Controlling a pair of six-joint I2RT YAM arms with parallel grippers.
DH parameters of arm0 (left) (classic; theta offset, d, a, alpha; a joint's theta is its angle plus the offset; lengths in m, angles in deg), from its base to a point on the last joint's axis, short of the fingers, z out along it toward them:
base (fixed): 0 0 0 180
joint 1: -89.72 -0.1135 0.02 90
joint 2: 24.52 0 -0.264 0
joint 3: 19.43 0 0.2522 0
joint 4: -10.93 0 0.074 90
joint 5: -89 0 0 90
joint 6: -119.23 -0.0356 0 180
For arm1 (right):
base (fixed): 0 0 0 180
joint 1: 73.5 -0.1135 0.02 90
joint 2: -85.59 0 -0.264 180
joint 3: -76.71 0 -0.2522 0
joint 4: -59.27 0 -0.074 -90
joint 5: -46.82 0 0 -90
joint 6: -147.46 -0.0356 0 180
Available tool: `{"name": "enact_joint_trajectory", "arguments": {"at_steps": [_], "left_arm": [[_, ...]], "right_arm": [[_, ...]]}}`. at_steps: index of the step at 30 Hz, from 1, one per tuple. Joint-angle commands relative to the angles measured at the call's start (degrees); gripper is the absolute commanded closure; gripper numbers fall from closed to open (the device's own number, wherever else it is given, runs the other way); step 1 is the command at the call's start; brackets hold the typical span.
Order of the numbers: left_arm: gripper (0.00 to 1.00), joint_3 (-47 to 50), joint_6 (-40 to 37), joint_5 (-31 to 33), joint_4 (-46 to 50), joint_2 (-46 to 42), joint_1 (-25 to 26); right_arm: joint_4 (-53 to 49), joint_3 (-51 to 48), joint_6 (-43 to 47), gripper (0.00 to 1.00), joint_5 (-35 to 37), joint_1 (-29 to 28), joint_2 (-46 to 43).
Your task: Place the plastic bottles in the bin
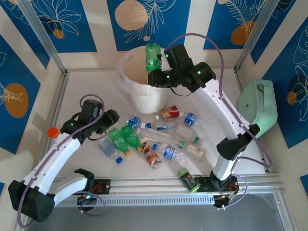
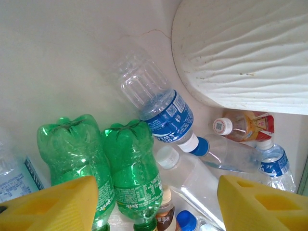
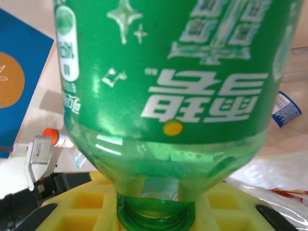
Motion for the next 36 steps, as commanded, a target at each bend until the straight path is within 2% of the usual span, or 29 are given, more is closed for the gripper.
{"name": "enact_joint_trajectory", "arguments": {"at_steps": [1,7,10,22,27,30,36], "left_arm": [[0.34,0.28,-1.23,-1.41,-1.19,0.01,-0.52],[0.34,0.37,-1.27,-1.53,-1.15,-0.08,-0.52],[0.34,0.53,-1.26,-1.52,-1.15,-0.16,-0.56],[0.34,0.46,-0.91,-1.69,-1.68,0.23,-0.56],[0.33,-0.49,-1.29,-1.27,-1.54,0.54,-0.58],[0.34,-1.11,-1.7,-1.17,-1.33,0.62,-0.62],[0.33,-1.12,-2.01,-1.08,-1.62,0.67,-0.58]], "right_arm": [[-2.33,4.18,-0.56,0.81,-2.67,0.78,1.2],[-2.54,6.02,-1.52,0.8,-4.11,4.17,4.04],[-2.53,6.93,-1.73,0.76,-5.15,5.2,5.36],[-4.0,10.55,-0.86,0.42,-4.74,5.66,6.55],[-5.13,10.66,0.79,0.37,-3.61,4.66,4.66],[-5.14,6.12,4.02,0.37,-0.37,1.58,0.55],[-0.15,-16.76,9.08,0.36,7.33,-9.08,-14.01]]}}
